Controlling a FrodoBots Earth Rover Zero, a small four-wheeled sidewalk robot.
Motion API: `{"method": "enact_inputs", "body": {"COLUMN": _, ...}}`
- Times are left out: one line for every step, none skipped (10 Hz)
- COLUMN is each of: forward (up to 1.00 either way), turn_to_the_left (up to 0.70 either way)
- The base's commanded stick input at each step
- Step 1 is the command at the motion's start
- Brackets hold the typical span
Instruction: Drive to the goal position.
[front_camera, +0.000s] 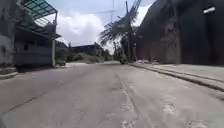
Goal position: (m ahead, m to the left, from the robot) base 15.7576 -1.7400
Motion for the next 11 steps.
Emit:
{"method": "enact_inputs", "body": {"forward": 1.00, "turn_to_the_left": -0.05}}
{"method": "enact_inputs", "body": {"forward": 1.00, "turn_to_the_left": -0.05}}
{"method": "enact_inputs", "body": {"forward": 1.00, "turn_to_the_left": -0.05}}
{"method": "enact_inputs", "body": {"forward": 1.00, "turn_to_the_left": -0.05}}
{"method": "enact_inputs", "body": {"forward": 1.00, "turn_to_the_left": -0.05}}
{"method": "enact_inputs", "body": {"forward": 1.00, "turn_to_the_left": -0.05}}
{"method": "enact_inputs", "body": {"forward": 1.00, "turn_to_the_left": -0.05}}
{"method": "enact_inputs", "body": {"forward": 1.00, "turn_to_the_left": -0.05}}
{"method": "enact_inputs", "body": {"forward": 1.00, "turn_to_the_left": -0.05}}
{"method": "enact_inputs", "body": {"forward": 1.00, "turn_to_the_left": -0.05}}
{"method": "enact_inputs", "body": {"forward": 1.00, "turn_to_the_left": -0.05}}
